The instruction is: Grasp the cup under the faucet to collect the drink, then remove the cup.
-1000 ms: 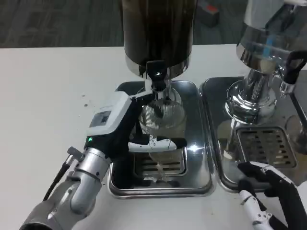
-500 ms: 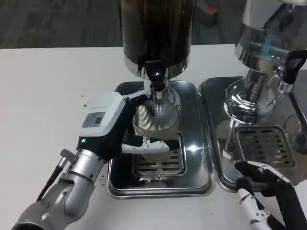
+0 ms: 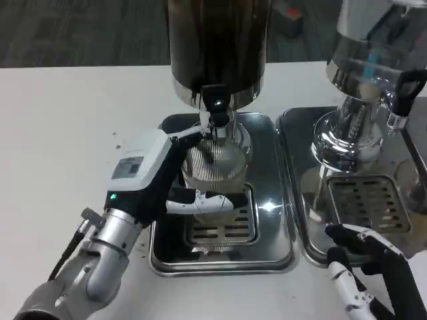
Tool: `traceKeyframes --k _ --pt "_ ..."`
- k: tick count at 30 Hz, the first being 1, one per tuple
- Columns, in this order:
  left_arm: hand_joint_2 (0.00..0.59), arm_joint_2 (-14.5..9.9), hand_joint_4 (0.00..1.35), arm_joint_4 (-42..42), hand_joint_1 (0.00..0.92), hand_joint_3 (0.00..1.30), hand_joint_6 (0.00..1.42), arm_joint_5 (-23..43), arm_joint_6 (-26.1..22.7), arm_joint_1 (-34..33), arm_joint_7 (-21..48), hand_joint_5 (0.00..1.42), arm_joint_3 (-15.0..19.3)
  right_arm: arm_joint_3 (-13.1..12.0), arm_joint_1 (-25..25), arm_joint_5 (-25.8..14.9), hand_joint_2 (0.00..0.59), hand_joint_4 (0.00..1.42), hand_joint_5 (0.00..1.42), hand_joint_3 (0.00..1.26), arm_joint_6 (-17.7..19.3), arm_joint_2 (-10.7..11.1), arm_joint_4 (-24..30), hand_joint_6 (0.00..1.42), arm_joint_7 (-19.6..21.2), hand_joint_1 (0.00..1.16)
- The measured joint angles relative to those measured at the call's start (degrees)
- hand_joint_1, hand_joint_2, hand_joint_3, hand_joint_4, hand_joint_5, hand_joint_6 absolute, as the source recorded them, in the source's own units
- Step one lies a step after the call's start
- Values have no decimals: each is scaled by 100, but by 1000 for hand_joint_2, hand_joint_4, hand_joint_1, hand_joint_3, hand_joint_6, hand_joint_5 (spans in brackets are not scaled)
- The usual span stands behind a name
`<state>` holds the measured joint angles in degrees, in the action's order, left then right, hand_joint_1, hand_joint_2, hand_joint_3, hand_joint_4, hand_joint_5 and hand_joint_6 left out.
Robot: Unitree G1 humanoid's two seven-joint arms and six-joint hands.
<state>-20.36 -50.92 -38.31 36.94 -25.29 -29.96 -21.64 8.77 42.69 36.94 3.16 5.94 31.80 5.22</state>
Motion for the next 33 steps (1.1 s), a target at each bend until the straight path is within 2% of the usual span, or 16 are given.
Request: traceKeyframes --k 5,10,23,27,33 --pt "27 -30 723 0 239 505 1281 8 2 1 53 955 -3 27 2 2 443 323 300 369 -7 -27 0 418 0 227" --pt "31 -118 705 8 210 470 1246 4 27 12 79 926 -21 51 0 3 443 323 309 371 -10 -30 0 420 0 226" --pt "46 -165 729 35 225 500 1273 20 19 26 161 939 -44 73 -28 2 443 323 315 383 -20 -39 0 441 0 226" --pt "53 -195 732 80 243 509 1277 -90 17 26 1 954 -149 80 -32 2 443 324 323 383 -20 -45 -1 460 0 226" --pt "49 -230 707 101 236 464 1245 -193 18 28 -135 905 -229 81 -49 1 443 330 327 383 -20 -58 -3 463 0 226"
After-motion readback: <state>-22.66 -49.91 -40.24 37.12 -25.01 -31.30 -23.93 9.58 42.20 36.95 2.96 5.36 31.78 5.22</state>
